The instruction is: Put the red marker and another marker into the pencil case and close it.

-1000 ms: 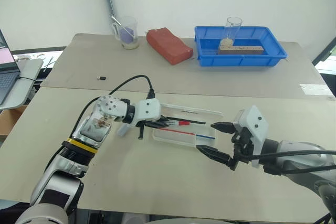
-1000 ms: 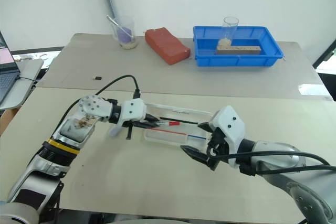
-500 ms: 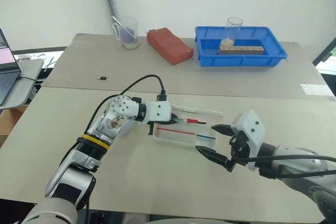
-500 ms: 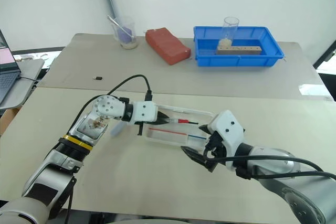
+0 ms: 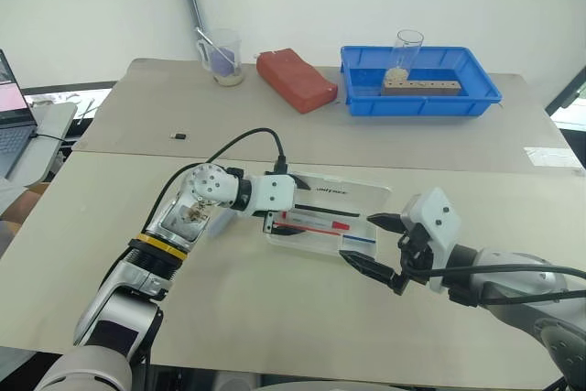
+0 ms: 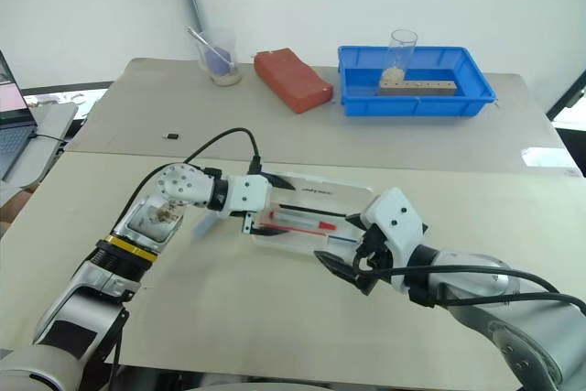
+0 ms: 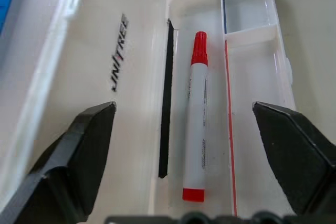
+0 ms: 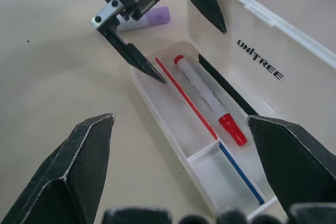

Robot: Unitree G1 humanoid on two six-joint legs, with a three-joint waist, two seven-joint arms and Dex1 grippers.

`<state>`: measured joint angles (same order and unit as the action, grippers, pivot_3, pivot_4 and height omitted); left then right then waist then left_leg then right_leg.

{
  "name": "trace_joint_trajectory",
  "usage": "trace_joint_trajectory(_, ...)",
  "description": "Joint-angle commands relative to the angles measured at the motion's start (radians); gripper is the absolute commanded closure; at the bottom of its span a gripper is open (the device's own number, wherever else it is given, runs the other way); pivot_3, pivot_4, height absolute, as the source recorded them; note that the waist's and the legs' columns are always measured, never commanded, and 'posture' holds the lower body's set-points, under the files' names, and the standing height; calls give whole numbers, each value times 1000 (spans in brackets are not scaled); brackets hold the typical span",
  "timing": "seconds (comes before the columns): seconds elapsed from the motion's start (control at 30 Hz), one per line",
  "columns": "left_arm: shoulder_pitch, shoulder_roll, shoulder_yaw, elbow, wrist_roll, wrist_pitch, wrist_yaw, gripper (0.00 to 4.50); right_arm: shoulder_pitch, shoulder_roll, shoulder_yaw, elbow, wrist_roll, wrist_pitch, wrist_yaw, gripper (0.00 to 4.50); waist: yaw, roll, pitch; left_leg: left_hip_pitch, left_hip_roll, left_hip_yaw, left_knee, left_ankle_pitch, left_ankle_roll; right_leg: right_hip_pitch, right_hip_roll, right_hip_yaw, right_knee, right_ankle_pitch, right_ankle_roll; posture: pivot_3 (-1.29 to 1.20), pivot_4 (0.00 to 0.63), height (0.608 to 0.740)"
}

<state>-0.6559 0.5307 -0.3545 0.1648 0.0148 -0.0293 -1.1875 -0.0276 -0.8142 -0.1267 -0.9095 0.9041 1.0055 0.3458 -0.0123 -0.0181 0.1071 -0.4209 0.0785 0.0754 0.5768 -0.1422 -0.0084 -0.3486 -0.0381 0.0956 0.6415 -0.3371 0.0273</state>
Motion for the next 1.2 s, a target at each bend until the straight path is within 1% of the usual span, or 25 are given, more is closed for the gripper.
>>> trace_joint_trajectory(0.03,22,82,82,-170,-103,149,-55,25,-36,-12,-3,1,-3,-30,31,0,-1,0,0,0,0,0,0,0,0,0,0,0,0,0,0,0,150,740)
trace_joint_trajectory(0.13,47,175,142,-270,-188,319,-95,25,-79,-17,9,13,3,-28,56,0,-5,0,0,1,0,0,0,0,0,0,1,0,1,0,0,0,150,740)
trace_joint_trajectory(0.23,66,259,211,-308,-259,474,-106,25,-143,-16,30,33,12,-24,79,0,-6,0,0,2,0,-2,-1,0,0,0,2,0,1,-1,1,0,150,740)
trace_joint_trajectory(0.3,81,295,239,-320,-289,537,-105,25,-176,-13,40,45,17,-20,90,0,-5,0,0,3,1,-2,-1,0,0,1,2,0,1,-1,1,0,150,740)
trace_joint_trajectory(0.37,108,322,271,-299,-282,557,-69,25,-218,-9,58,61,17,-18,106,0,0,0,0,3,0,-2,-1,0,0,0,1,0,0,-1,1,0,150,740)
trace_joint_trajectory(0.43,153,313,308,-233,-238,547,36,25,-281,7,95,83,13,-18,121,0,-1,0,0,4,0,-2,-1,0,0,-1,1,0,0,-1,0,0,150,740)
trace_joint_trajectory(0.5,204,262,334,-189,-213,545,158,25,-338,30,136,102,6,-20,136,0,-1,0,0,5,1,-2,-1,0,0,-1,1,0,0,-1,0,0,150,740)
trace_joint_trajectory(0.57,253,223,338,-186,-210,576,221,25,-377,45,162,115,0,-21,149,0,0,0,0,6,1,-2,-2,0,0,-1,1,0,0,-1,-1,0,150,740)
trace_joint_trajectory(0.73,328,154,344,-215,-221,688,327,25,-429,42,181,140,-10,-29,203,0,5,-2,1,2,1,-2,-1,0,0,-1,0,-1,1,0,-1,0,150,740)
trace_joint_trajectory(0.9,365,124,305,-226,-203,691,366,25,-462,48,188,177,-38,-44,252,0,4,-2,1,3,1,-3,-1,0,0,-2,0,-1,2,0,-1,0,150,740)
trace_joint_trajectory(1.0,372,116,295,-225,-195,682,384,831,-480,51,182,182,-41,-41,261,0,3,-2,0,4,1,-2,-2,0,0,-2,0,-1,2,0,-2,0,150,740)
trace_joint_trajectory(1.13,367,111,298,-231,-199,694,396,2824,-485,50,174,181,-42,-34,266,0,4,-2,0,5,0,-2,-2,0,0,-2,-1,-1,1,0,-2,0,150,740)
trace_joint_trajectory(1.17,367,114,299,-233,-199,694,395,3256,-484,48,172,180,-42,-33,267,0,3,-2,0,4,0,-2,-2,0,0,-1,-1,-1,1,0,-2,0,150,740)
trace_joint_trajectory(1.2,364,119,301,-229,-199,691,392,3594,-483,44,171,181,-46,-34,268,0,3,-2,0,4,0,-2,-2,0,0,-1,-1,-1,1,0,-2,0,150,740)
